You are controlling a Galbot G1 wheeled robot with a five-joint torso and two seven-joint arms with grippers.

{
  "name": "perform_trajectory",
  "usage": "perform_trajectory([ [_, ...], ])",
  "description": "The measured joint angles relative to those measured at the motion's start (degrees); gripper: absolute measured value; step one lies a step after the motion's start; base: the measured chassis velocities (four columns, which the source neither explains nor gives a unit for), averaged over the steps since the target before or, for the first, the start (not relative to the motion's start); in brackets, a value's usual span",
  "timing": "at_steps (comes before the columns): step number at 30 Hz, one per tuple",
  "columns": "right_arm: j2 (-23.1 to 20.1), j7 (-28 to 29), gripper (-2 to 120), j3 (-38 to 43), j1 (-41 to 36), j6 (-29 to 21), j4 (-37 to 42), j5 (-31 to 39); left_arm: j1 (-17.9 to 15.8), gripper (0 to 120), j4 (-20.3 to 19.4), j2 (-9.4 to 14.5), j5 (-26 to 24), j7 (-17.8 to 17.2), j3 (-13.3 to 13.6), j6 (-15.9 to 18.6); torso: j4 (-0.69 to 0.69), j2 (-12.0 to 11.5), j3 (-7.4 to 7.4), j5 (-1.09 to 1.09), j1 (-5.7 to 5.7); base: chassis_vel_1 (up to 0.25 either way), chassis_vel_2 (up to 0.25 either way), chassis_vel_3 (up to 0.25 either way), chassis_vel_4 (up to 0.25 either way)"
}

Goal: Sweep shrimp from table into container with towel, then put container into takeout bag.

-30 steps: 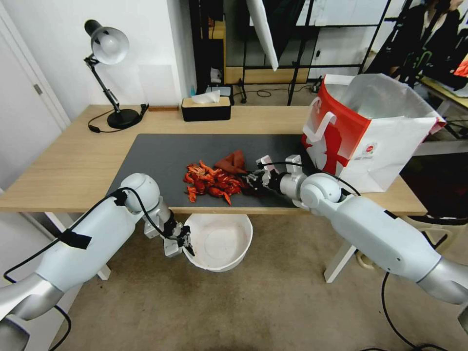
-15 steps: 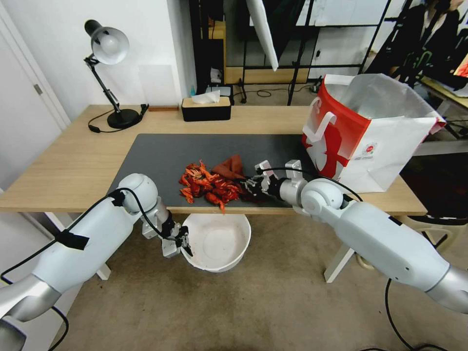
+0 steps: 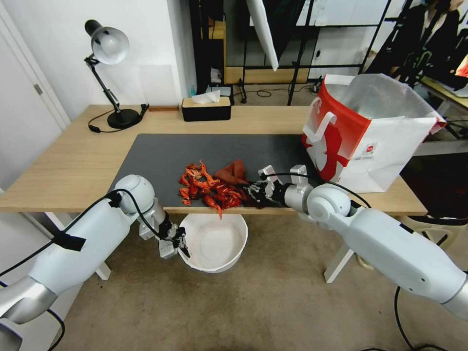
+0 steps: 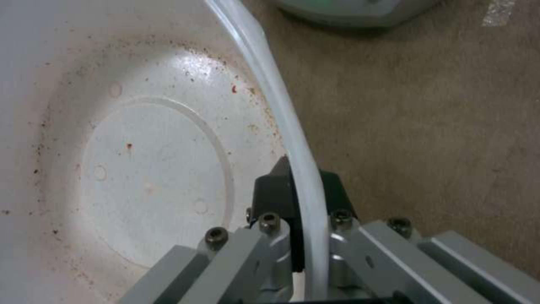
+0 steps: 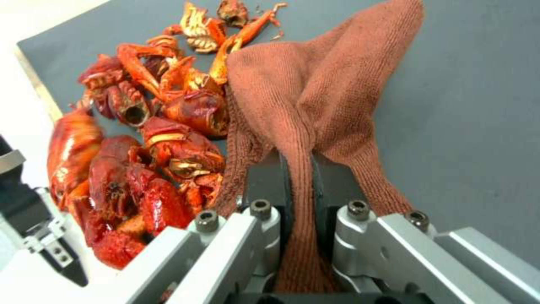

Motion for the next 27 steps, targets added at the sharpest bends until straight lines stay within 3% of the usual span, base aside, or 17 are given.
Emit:
perform_trajectory([
  [27,-2.7,1.8,5,1.7,-4.0,-0.7,6.7,1.4,0.4,0,-0.4,0.1,0.2,0.0,-0.3,0.0,0.01,0.0,0.0,0.0,0.0,0.0,0.0,0.0,0.0],
])
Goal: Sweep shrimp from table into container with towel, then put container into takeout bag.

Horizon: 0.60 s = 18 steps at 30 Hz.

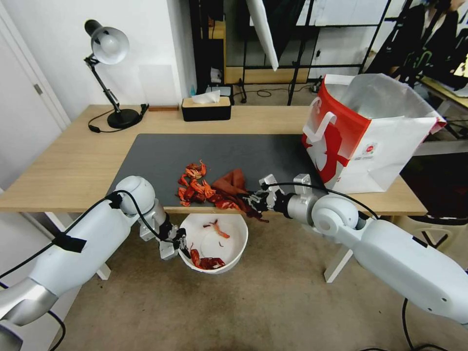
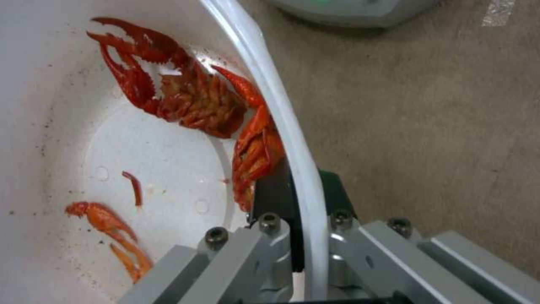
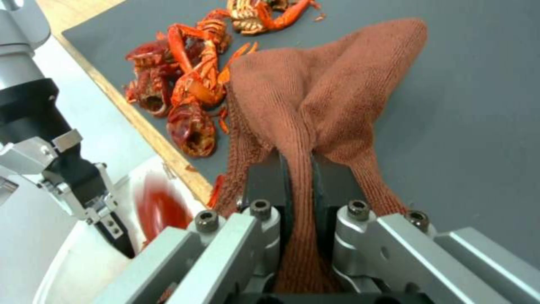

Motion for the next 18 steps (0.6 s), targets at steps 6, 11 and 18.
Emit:
perform_trajectory([
  [6,-0.4,0.2,5,0.3,-0.7,-0.1,1.4,0.1,0.0,0,0.0,0.0,0.0,0.0,0.0,0.0,0.0,0.0,0.0,0.0,0.0,0.0,0.0,0.0,0.0],
  [11,-1.0,0.2,5,0.4,-1.2,-0.1,2.5,0.2,-0.1,0,0.0,0.0,0.0,0.0,0.0,0.0,0.0,0.0,0.0,0.0,0.0,0.0,0.0,0.0,0.0],
  [18,-2.4,0.1,5,1.6,-3.1,-0.1,5.0,0.2,-0.1,0,0.1,-0.4,0.1,0.0,0.0,0.0,0.0,0.0,0.0,0.0,0.0,0.0,0.0,0.0,0.0],
])
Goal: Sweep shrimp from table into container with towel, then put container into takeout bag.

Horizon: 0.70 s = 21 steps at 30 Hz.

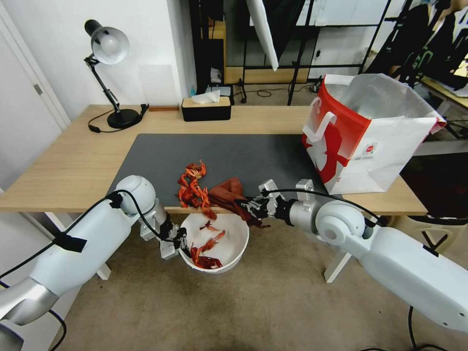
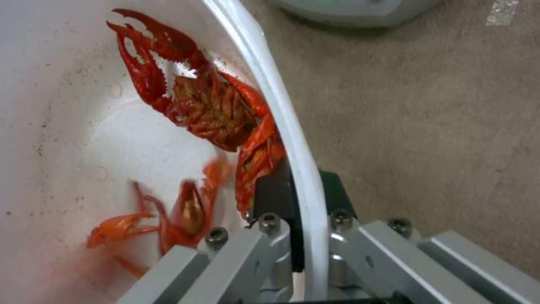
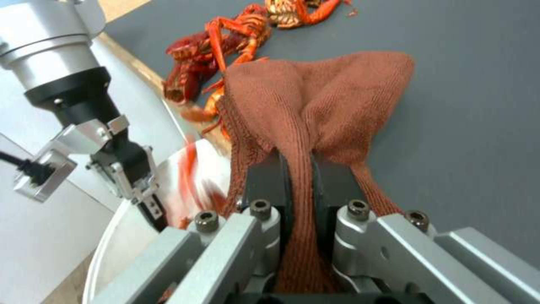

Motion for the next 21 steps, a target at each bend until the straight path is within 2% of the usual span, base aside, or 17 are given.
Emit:
perform_trajectory([
  [8,-3.2,-1.5,5,2.7,-3.3,0.1,2.9,-0.1,-0.1,0,0.4,-1.1,0.7,0.0,0.2,0.0,0.0,0.0,0.0,0.0,0.0,0.0,0.0,0.0,0.0],
  [21,-4.8,-3.5,5,7.7,-9.5,0.9,6.1,-0.4,-0.2,0,0.4,-1.2,0.9,0.0,0.2,0.0,0.0,0.0,0.0,0.0,0.0,0.0,0.0,0.0,0.0],
])
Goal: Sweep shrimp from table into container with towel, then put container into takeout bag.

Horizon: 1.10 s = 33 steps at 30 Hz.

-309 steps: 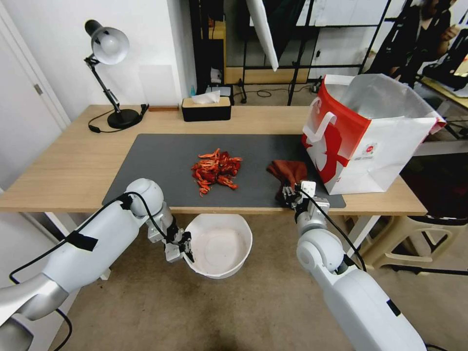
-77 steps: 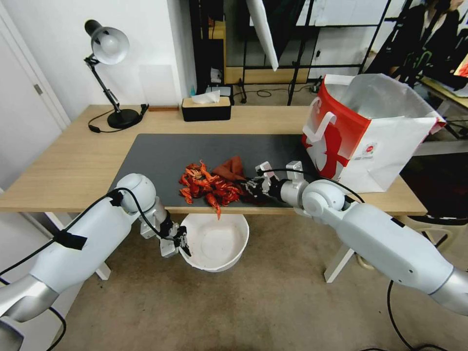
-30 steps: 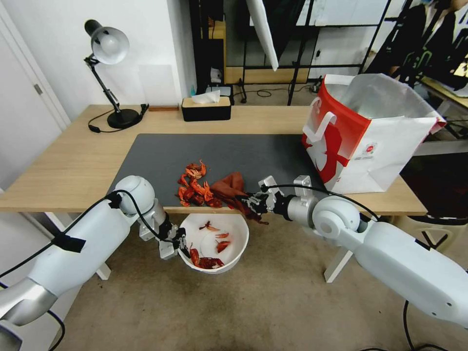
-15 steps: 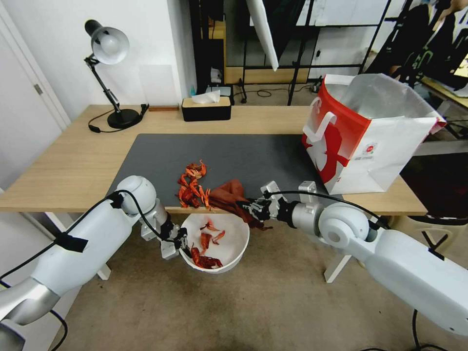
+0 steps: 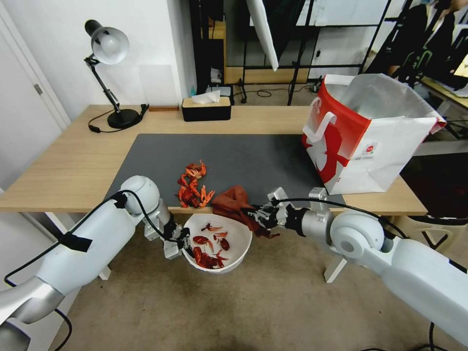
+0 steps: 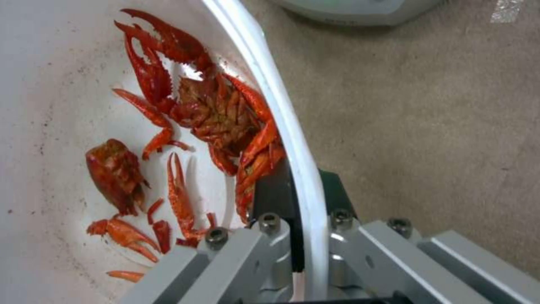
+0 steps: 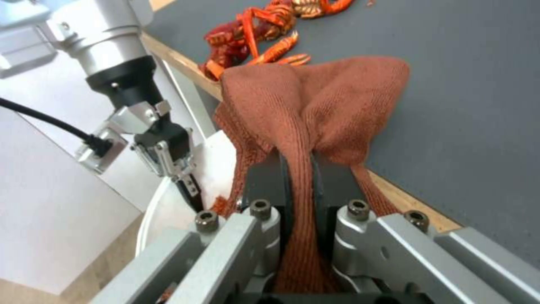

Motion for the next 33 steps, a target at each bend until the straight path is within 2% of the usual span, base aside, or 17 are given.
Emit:
perform_trajectory([
  [10,-0.6,-4.0,5,5.4,-5.1,3.6,1.2,1.1,0.0,0,-0.2,0.0,0.1,0.0,0.2,0.0,0.0,0.0,0.0,-0.01,-0.01,0.0,0.0,0.0,0.0],
  [14,-0.5,-7.1,5,7.1,-6.8,7.6,0.8,2.9,0.1,0,-0.2,-0.1,0.1,0.0,0.2,0.0,0.0,0.0,0.0,-0.01,0.0,0.0,0.0,0.0,0.0],
  [15,-0.1,-9.0,5,7.5,-7.2,10.8,0.1,4.5,0.2,0,-0.2,0.0,0.1,0.0,0.2,0.0,-0.02,0.0,0.0,0.0,0.0,0.0,0.0,0.0,0.0],
  [17,0.7,-10.1,5,7.6,-6.8,13.3,-0.9,6.5,0.3,0,-0.2,0.3,0.1,0.0,0.2,0.0,-0.02,0.0,0.0,0.0,-0.01,0.0,0.0,0.0,0.0],
  [18,0.7,-10.1,5,7.6,-6.8,13.3,-0.9,6.5,0.3,0,-0.2,0.3,0.1,0.0,0.2,0.0,-0.02,0.0,0.0,0.0,-0.01,0.0,0.0,0.0,0.0],
  [22,3.1,-9.8,5,6.2,-1.9,16.1,-3.7,9.0,0.5,0,-0.1,1.7,-0.1,0.0,-0.4,0.0,0.0,0.0,0.0,-0.01,0.0,0.0,0.0,0.0,0.0],
  [27,4.9,-8.5,5,4.0,3.0,16.2,-6.5,9.6,0.7,0,-0.1,3.1,-0.7,0.0,-1.1,0.0,0.01,0.0,0.0,-0.01,0.0,0.0,0.0,0.0,0.0],
  [33,9.0,-5.9,5,-1.6,11.1,16.5,-13.0,9.6,1.5,0,0.1,4.6,-1.2,0.0,-2.3,0.0,0.0,0.0,0.01,-0.02,0.0,0.0,0.0,0.0,0.0],
])
